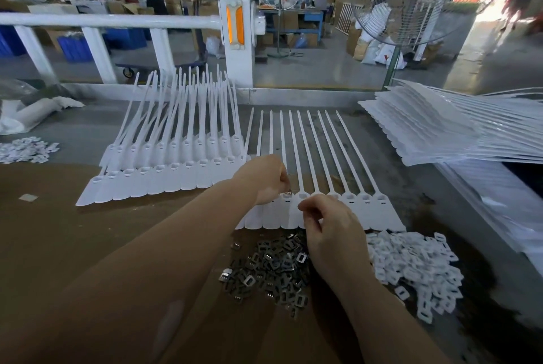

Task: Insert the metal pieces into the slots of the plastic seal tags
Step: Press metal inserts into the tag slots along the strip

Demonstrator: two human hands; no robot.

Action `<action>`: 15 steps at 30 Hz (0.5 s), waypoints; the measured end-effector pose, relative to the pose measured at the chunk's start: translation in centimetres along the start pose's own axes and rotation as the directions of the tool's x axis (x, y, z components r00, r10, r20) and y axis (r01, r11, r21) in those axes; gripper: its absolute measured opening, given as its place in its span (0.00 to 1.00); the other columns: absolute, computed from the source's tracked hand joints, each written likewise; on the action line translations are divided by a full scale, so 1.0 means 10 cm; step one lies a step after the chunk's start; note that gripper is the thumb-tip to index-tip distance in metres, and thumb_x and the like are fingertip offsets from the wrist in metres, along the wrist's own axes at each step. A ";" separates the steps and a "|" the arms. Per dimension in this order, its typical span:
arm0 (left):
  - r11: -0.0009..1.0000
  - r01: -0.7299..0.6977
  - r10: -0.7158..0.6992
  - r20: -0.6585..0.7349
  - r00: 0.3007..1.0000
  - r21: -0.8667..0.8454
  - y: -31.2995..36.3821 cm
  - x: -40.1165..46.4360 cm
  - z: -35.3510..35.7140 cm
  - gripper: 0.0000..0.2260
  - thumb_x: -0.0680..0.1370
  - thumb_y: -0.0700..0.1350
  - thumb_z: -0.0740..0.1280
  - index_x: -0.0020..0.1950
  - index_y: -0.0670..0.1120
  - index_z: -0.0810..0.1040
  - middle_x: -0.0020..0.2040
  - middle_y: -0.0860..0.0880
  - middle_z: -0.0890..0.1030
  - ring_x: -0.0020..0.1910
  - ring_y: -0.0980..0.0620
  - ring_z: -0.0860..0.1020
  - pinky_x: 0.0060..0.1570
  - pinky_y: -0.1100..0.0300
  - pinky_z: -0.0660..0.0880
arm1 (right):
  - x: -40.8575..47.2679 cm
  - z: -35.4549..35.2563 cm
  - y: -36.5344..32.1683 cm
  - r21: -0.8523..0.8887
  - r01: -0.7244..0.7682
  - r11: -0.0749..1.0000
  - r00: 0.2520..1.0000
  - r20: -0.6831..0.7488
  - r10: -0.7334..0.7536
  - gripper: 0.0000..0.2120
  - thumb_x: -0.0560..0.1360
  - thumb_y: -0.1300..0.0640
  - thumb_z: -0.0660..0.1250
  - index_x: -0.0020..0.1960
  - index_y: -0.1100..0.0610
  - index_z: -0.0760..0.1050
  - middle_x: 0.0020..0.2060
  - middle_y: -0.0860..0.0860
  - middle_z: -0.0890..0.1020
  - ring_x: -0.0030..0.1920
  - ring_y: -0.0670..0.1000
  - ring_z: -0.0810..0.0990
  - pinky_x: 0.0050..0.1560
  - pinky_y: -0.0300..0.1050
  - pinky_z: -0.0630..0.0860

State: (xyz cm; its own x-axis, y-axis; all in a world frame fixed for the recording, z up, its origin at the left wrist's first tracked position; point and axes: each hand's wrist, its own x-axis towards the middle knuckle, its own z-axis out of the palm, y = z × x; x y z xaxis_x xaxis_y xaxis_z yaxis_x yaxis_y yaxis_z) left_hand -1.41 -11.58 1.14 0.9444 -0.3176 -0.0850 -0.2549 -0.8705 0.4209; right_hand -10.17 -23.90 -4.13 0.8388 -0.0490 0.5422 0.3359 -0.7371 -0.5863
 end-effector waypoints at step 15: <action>0.998 0.062 -0.062 -0.015 0.998 0.010 0.04 0.03 -0.04 0.07 0.73 0.43 0.72 0.48 0.42 0.84 0.43 0.46 0.84 0.45 0.46 0.81 0.44 0.56 0.79 | 0.02 -0.03 0.01 0.049 -0.025 0.999 0.995 -0.095 0.029 0.06 0.73 0.68 0.66 0.46 0.60 0.80 0.40 0.50 0.81 0.42 0.48 0.76 0.45 0.39 0.72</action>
State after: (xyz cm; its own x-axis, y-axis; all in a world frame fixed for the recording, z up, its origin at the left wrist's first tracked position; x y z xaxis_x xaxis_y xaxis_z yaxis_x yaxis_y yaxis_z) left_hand -1.12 -11.84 1.65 0.9614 -0.2575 -0.0969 -0.1981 -0.8921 0.4060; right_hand -10.13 -24.18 -3.92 0.8038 -0.1343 0.5795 0.3356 -0.7020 -0.6281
